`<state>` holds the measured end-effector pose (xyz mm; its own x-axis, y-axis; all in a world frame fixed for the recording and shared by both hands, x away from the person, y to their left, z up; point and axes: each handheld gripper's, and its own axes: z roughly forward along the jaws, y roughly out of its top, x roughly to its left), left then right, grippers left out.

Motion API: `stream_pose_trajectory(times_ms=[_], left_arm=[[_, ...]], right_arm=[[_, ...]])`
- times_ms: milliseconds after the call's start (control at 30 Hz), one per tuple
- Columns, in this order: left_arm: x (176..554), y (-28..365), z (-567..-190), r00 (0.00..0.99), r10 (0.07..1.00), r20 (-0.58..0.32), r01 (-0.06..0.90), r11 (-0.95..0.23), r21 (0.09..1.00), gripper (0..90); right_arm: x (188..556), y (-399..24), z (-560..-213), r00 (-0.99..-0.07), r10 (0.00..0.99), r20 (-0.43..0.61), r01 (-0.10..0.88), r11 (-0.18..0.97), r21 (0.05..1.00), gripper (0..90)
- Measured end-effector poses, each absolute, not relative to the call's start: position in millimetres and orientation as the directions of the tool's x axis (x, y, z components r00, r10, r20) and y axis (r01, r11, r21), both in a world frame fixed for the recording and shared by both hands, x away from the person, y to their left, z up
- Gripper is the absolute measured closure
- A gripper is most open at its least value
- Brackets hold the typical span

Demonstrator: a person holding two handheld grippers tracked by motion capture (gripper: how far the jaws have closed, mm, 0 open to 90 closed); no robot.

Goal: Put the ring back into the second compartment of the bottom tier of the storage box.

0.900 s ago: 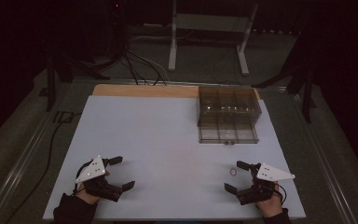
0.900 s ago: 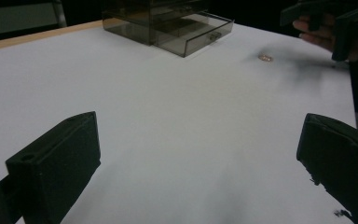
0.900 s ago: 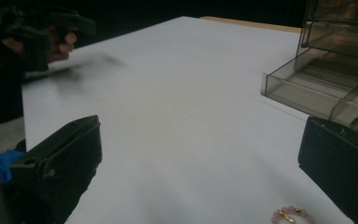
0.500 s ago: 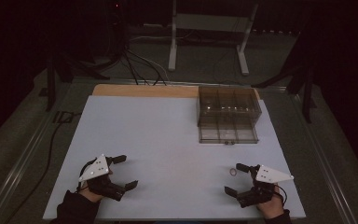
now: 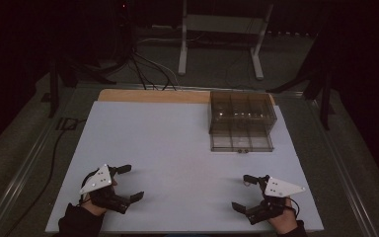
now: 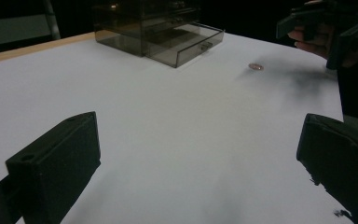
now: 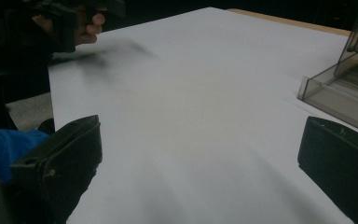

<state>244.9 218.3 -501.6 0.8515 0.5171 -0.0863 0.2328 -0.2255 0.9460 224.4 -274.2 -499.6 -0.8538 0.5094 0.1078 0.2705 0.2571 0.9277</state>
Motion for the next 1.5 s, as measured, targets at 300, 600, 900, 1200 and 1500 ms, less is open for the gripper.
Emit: stream_pose_trajectory(times_ms=[300, 600, 900, 1200, 1500], left_arm=[[246, 219, -503, 0.854, 0.513, -0.092, 0.236, -0.224, 0.946, 0.6], [246, 218, -503, 0.853, 0.512, -0.099, 0.237, -0.213, 0.948, 0.6], [246, 218, -503, 0.855, 0.51, -0.095, 0.234, -0.216, 0.948, 0.6], [246, 218, -503, 0.854, 0.511, -0.096, 0.234, -0.212, 0.949, 0.6], [246, 220, -503, 0.852, 0.514, -0.095, 0.232, -0.209, 0.95, 0.6]], right_arm=[[224, -274, -490, -0.853, 0.511, 0.102, 0.247, 0.225, 0.943, 0.0], [225, -274, -479, -0.845, 0.529, 0.082, 0.216, 0.198, 0.956, 0.0], [230, -280, -471, -0.813, 0.578, 0.072, 0.2, 0.161, 0.967, 0.0], [235, -287, -466, -0.772, 0.631, 0.071, 0.203, 0.14, 0.969, 0.0], [242, -298, -465, -0.7, 0.709, 0.091, 0.237, 0.11, 0.965, 0.0]])
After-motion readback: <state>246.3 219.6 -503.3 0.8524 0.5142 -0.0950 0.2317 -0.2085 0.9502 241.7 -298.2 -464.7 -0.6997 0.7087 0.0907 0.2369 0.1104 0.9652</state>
